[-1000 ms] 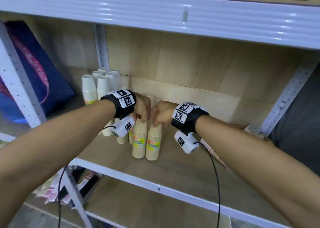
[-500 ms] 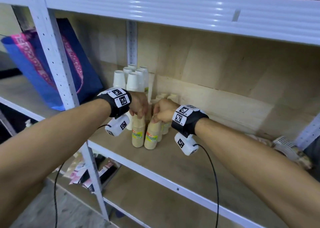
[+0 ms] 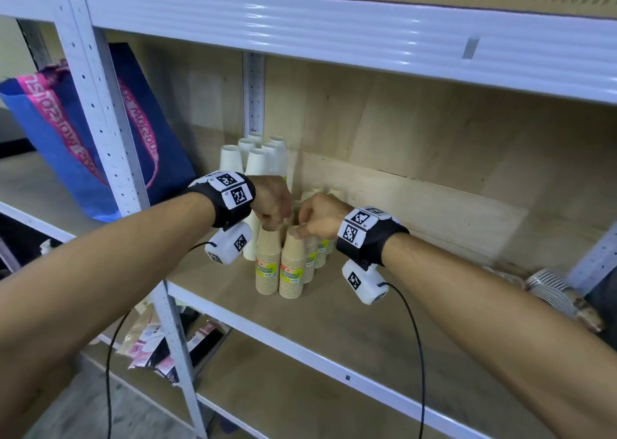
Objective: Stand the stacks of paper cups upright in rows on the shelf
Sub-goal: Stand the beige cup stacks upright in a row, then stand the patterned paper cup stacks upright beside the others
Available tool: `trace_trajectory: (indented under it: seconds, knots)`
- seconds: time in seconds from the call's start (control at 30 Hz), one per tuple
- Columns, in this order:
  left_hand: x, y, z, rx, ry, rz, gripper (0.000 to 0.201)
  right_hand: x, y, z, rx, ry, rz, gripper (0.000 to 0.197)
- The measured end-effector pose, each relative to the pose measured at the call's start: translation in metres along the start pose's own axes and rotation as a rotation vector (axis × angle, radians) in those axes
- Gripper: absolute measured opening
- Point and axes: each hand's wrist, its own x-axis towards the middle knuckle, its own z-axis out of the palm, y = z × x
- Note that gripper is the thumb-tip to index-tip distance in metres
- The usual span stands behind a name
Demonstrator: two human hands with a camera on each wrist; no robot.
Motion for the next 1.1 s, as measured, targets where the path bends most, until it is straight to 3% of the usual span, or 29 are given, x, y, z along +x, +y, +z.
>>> trace_trajectory:
  seconds: [0.27,0.53,0.83,1.1]
  knots:
    - [0.022,0.041,-0.022,-0.012,0.092,0.097,0.025,-0.02,0.036,-0.033,-0.073,0.105,0.111,0.025]
    - [0.065,0.119,-0.012,-0.037,0.069,0.254,0.029,-0.072,0.126,-0.079,-0.077,0.179,0.318,0.032]
    - [0.1,0.217,0.03,0.046,0.005,0.466,0.034,-0.155,0.224,-0.109,-0.128,0.27,0.595,0.026]
    - [0.107,0.28,0.09,0.054,-0.078,0.645,0.042,-0.208,0.284,-0.093,-0.261,0.158,0.78,0.042]
